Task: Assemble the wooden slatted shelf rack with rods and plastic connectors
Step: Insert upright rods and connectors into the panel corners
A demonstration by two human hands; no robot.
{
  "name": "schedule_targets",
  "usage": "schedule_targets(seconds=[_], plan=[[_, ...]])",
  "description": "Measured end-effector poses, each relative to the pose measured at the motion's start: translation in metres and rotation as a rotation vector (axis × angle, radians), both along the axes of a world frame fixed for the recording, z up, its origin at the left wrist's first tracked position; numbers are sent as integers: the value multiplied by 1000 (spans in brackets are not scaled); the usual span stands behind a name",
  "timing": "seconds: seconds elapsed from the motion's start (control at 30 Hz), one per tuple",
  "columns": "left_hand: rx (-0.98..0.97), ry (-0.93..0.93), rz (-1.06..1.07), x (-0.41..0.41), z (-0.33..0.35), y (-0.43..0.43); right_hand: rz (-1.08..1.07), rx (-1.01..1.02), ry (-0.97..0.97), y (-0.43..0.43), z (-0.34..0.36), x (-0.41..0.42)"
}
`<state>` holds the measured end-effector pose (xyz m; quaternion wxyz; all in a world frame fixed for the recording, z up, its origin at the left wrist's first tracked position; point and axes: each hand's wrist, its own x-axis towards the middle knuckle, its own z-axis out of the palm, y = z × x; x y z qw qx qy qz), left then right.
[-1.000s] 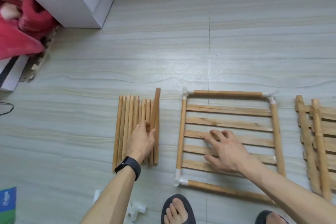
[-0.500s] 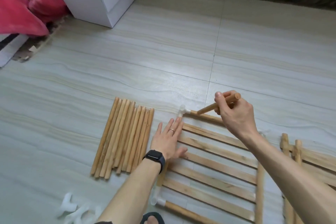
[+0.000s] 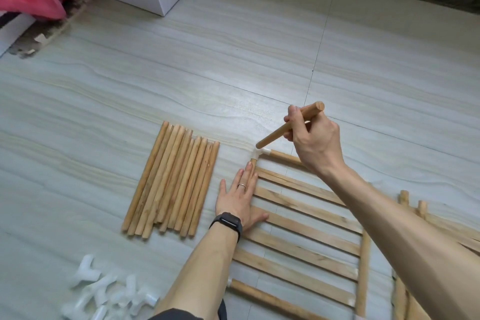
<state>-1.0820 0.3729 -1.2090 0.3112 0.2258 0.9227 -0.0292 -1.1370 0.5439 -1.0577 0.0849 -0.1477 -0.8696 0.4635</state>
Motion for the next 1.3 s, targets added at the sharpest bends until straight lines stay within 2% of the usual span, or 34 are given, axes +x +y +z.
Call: schedule_targets(seconds=[0.27,0.33,0.43,0.57,0.7,0.87,1.13,1.3], plan=[[-1,-30,7,-1,4,1,-164,-116,-106,16,3,-41],[-2,-28,9,-1,3,2,-91,-13,-109,18,5,-46],[-11,-29,9,-1,1,2,138,137,-143,10,12,-50],[-28,-22,12,-1,-1,3,351,271,-89,-22,-1,-37],[-11,-53,22,-5,1,5,193,190,-124,-11,0,-44],[-40,9,59,1,0,9,222,207,-114,-33,-8,-35],[-80,49,77,7,0,14,22,248,-143,-54,-9,-34],[-41,28,94,8,1,13,44,194,-161,-50,-10,-29]])
